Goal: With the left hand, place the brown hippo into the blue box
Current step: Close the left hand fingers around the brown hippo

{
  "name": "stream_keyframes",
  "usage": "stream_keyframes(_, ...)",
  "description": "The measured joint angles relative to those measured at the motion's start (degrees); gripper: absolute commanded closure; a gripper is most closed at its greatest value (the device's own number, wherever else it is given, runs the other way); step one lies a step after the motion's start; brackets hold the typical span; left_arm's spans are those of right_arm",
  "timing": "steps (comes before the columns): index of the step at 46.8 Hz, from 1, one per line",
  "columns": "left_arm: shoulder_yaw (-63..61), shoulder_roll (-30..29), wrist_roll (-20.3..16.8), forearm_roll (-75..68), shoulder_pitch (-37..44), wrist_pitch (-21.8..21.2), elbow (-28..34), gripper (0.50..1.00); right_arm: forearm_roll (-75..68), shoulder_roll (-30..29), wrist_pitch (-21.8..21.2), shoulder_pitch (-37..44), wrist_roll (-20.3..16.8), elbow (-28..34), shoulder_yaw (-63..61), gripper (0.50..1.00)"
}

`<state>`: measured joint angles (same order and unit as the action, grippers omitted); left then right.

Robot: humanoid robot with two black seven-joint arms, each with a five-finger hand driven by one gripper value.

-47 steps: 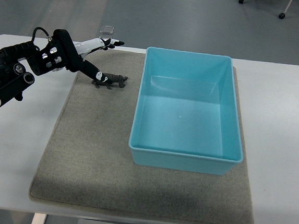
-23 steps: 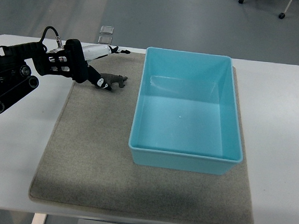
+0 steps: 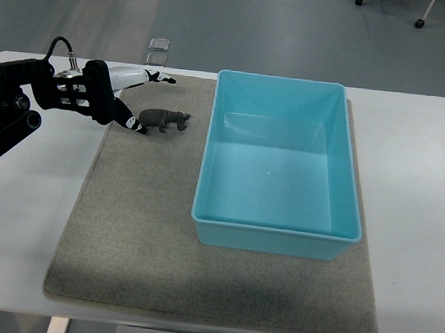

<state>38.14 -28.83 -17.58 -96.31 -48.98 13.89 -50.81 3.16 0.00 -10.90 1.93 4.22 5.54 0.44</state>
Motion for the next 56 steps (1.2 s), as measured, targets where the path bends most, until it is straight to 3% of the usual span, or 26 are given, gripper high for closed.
stream_keyframes(30, -1.15, 0.75, 0.24, -2.48, 0.11, -0.89, 0.84, 0.774, 0.0, 0.0, 0.0, 0.0, 0.0, 0.0, 0.0, 0.564)
stream_keyframes(46, -3.16, 1.18, 0.28, -2.33, 0.12, -2.48, 1.5, 0.778, 0.0, 0.0, 0.0, 0.0, 0.0, 0.0, 0.0, 0.564)
stream_keyframes(56, -3.16, 1.24, 0.28, -2.33, 0.03, -2.54, 1.46, 0.844, 0.0, 0.0, 0.0, 0.0, 0.0, 0.0, 0.0, 0.564)
